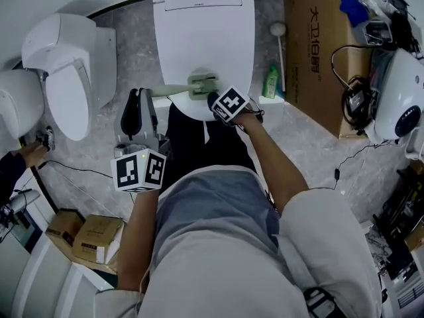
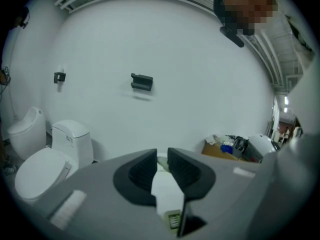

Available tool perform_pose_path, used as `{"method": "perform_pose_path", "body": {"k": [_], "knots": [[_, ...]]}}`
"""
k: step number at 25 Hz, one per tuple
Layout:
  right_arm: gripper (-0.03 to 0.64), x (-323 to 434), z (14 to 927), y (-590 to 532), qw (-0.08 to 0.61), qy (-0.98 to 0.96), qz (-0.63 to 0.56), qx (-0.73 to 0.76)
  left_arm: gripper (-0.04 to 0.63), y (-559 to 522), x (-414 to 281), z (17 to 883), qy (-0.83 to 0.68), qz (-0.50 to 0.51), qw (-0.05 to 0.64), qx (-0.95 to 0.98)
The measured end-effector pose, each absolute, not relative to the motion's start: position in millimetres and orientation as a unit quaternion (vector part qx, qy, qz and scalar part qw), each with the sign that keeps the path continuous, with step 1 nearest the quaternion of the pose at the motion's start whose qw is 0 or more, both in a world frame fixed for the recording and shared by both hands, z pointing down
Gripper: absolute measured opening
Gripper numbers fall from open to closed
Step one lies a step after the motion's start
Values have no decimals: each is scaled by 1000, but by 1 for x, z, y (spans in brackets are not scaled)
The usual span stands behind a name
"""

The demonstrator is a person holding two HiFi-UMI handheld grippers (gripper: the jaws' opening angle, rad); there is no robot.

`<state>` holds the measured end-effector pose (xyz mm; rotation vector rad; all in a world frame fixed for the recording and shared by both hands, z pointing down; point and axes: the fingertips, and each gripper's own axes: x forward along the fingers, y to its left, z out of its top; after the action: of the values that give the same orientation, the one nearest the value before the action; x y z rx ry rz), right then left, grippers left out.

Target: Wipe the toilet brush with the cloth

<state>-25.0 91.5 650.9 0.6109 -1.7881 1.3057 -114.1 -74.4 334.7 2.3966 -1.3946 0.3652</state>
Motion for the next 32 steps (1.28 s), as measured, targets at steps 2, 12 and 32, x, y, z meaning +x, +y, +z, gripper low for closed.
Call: {"method": "perform_pose_path", "body": {"k": [2, 12, 32], "knots": [[109, -23, 647, 89, 401, -711, 524, 243, 0, -75, -115, 335, -492, 125, 172, 844], [109, 1, 641, 55, 298, -677, 592, 321, 0, -74, -117, 335, -493, 123, 179, 842], [113, -5, 654, 13, 336, -648, 604, 320, 0, -71, -124, 336, -474, 134, 190, 849]]}}
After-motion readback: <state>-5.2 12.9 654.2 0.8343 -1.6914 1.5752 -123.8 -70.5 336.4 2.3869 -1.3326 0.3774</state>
